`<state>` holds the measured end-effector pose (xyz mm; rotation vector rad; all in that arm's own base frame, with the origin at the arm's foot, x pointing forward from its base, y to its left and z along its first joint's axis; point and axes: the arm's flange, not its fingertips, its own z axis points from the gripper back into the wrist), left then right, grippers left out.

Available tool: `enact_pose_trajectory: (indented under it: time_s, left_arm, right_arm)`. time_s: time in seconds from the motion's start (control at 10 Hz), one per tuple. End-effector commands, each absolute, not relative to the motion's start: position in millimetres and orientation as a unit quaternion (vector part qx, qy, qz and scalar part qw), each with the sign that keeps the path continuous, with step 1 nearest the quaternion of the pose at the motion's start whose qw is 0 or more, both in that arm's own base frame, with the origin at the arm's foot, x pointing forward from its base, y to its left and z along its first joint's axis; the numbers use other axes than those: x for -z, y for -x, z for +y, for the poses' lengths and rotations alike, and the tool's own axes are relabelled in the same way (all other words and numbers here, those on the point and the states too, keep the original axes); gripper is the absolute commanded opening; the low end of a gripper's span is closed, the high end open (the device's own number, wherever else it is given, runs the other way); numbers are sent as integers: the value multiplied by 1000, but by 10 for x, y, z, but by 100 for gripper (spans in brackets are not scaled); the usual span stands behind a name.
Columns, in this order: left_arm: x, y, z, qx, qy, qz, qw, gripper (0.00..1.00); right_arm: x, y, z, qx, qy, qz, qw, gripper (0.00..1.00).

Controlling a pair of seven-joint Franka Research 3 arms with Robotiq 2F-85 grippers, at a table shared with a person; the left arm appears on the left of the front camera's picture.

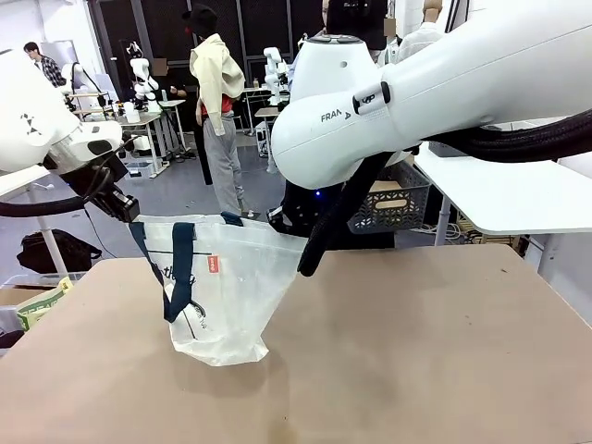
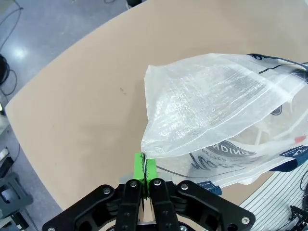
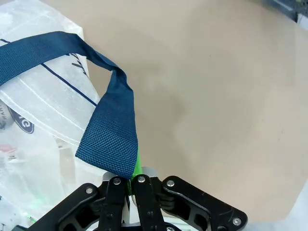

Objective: Transfer purchased items from the store into the shopping bag.
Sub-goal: Move the Reusable shopping bag to the right side of the table.

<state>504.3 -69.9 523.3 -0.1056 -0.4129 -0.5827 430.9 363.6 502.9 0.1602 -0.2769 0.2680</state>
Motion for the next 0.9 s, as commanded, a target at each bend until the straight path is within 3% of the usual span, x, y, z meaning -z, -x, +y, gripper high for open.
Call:
enact_pose_trajectory:
  time_s: [0.0,0.3,0.5,0.8]
  left_arm:
    - [-5238,-5035,-658,285,47,-197,937,0]
    - [-5233,-5043,-699,285,52,-202,936,0]
    - [-5041,-5135,-664,379,28,-222,898,0]
    - [-4837,-5211,-564,418,31,-220,881,0]
  right_arm:
    - [-5023,-4318,3614,-138,-77,-136,978,0]
    - [-5028,-4309,3636,-133,-80,-137,978,0]
    - [-4923,-4152,3717,-150,-70,-153,974,0]
    - [-4771,-3876,3829,-178,-75,-152,969,0]
